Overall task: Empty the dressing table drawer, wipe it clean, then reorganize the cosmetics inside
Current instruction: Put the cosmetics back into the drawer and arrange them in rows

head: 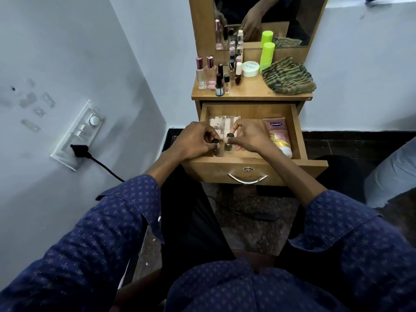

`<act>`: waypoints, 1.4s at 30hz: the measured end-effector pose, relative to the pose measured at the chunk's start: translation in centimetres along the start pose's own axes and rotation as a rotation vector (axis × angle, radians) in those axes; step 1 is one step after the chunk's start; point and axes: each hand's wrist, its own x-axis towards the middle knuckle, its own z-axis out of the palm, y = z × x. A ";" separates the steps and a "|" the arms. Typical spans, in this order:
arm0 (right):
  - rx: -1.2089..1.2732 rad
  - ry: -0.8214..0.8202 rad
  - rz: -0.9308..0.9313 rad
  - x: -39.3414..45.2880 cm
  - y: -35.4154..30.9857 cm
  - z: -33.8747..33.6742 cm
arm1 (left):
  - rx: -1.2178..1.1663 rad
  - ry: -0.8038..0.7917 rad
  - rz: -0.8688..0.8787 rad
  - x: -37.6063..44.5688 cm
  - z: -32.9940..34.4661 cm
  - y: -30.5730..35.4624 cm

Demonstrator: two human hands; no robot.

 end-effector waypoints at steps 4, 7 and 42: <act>-0.032 0.020 0.040 -0.1 -0.8 2.1 | 0.126 -0.065 -0.014 -0.2 -0.2 -0.8; -0.044 0.022 0.077 0.2 -1.5 3.3 | 0.201 -0.053 -0.017 -0.3 -0.2 -1.0; 0.200 -0.235 0.403 3.4 -0.9 5.5 | 0.351 0.001 0.029 0.2 0.0 -1.1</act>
